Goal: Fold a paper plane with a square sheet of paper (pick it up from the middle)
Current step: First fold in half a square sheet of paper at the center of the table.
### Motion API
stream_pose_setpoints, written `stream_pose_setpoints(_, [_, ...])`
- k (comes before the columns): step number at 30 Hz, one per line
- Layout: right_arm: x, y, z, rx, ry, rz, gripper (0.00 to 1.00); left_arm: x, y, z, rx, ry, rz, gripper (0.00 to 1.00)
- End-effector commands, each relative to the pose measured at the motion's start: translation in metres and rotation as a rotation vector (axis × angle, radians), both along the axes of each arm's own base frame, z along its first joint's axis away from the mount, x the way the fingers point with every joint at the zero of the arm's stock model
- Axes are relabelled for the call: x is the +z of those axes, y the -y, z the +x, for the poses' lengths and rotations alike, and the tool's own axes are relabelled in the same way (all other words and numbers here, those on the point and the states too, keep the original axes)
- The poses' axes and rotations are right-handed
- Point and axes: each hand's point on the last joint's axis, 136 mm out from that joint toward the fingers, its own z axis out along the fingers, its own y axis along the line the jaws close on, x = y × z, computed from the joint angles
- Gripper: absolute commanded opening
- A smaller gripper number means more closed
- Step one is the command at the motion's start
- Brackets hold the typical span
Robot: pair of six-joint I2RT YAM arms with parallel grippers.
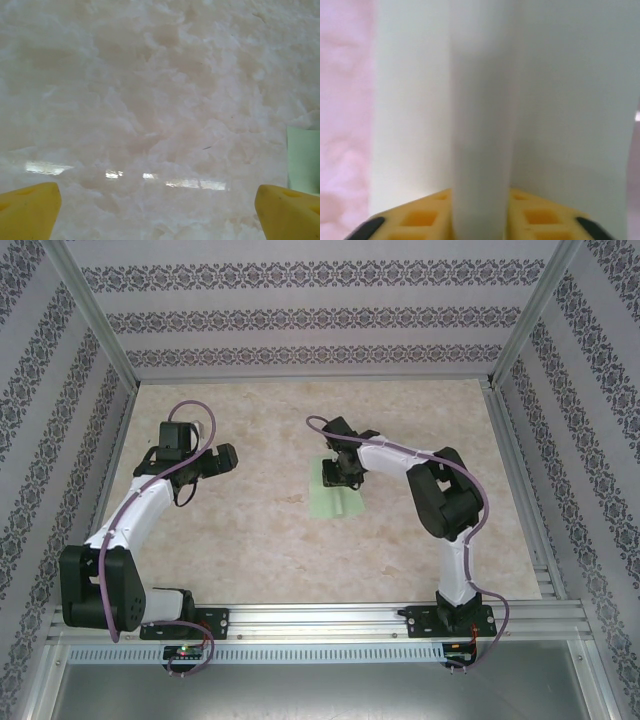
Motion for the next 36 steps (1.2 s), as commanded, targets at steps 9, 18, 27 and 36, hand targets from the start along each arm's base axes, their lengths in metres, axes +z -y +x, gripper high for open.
stream_pose_setpoints(9, [0.071, -0.091, -0.018, 0.08, -0.092, 0.707, 0.2, -0.013, 0.089, 0.004, -0.206, -0.036, -0.255, 0.87])
stream_pose_setpoints(18, [0.067, -0.073, -0.013, 0.028, -0.121, 0.798, 0.23, -0.036, 0.133, 0.003, -0.245, -0.063, -0.264, 0.85])
stream_pose_setpoints(27, [0.015, -0.027, -0.017, 0.008, -0.084, 0.388, 0.41, -0.058, 0.163, -0.004, -0.289, -0.114, -0.258, 0.76])
stream_pose_setpoints(36, [0.02, -0.011, -0.014, 0.017, -0.029, 0.296, 0.59, -0.074, 0.177, -0.022, -0.287, -0.159, -0.366, 0.76])
